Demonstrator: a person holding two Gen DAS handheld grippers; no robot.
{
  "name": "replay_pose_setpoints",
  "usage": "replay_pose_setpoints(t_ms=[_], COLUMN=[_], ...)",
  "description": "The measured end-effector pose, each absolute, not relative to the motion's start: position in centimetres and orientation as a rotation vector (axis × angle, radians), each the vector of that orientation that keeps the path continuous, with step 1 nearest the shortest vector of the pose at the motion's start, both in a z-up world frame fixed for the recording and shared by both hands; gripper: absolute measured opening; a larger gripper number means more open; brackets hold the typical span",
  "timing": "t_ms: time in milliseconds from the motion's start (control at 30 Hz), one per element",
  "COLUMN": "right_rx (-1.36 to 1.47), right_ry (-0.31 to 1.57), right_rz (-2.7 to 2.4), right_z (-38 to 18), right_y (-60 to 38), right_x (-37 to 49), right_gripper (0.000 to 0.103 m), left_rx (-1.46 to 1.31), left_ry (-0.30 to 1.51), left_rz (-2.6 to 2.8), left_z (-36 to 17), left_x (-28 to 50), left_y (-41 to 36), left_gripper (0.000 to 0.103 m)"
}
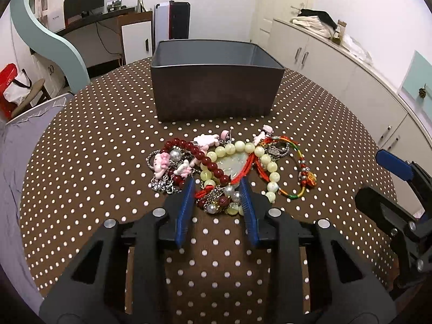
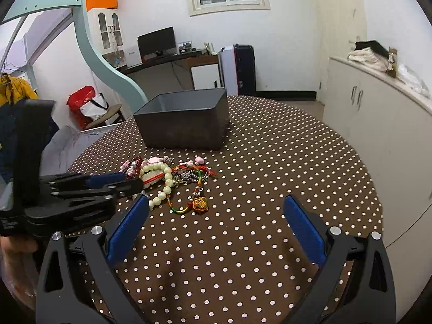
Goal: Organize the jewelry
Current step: 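Close the left gripper on the red bead bracelet and lift it, then carry the red bead bracelet into the metal box and open the left gripper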
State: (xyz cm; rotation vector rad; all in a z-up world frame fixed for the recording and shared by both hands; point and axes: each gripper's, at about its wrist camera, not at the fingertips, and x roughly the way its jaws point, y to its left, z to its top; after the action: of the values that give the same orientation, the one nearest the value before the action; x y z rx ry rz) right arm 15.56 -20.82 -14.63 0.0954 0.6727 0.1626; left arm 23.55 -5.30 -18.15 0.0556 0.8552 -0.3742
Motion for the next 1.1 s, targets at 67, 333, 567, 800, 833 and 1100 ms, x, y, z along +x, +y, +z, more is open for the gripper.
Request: replay_pose_setpoints(t_ms=[67, 333, 567, 800, 833, 1100], right_rx=[0.097, 0.042, -0.002, -0.023, -0.03, -0.134], right_ry=[0.682, 0.688, 0.688, 0.705, 0.706, 0.751], right_rz=[0.168, 0.163, 0.204, 0.286, 0.302, 0.505], right_z=[-14.7, -14.4, -14.2, -14.4, -14.4, -15.5], right_y=[-20.8, -19.8, -17.9, -15.5, -15.1, -8.5], right_x=[15.7, 16.2, 17.3, 17.7, 17.8, 19.3], right_gripper=[0.096, 0.096, 0.096, 0.094, 0.094, 0.07], left_rx=[0.045, -0.093, -0.19, -0.237, -0.244, -0.278], left_ry=[0.853, 0.8, 0.719, 0.676, 0.675, 0.677], left_rz=[-0.38, -0.431, -0.503, -0.543, -0.545, -0.533], left_z=[-18.1, -16.2, -12.8, -11.5, -11.5, -11.7], left_x=[23.9, 23.2, 21.8, 20.4, 20.4, 19.8], left_y=[-5.2, -0.7, 3.1, 5.1, 5.3, 7.3], left_gripper=[0.021, 0.008, 0.008, 0.008, 0.008, 0.008])
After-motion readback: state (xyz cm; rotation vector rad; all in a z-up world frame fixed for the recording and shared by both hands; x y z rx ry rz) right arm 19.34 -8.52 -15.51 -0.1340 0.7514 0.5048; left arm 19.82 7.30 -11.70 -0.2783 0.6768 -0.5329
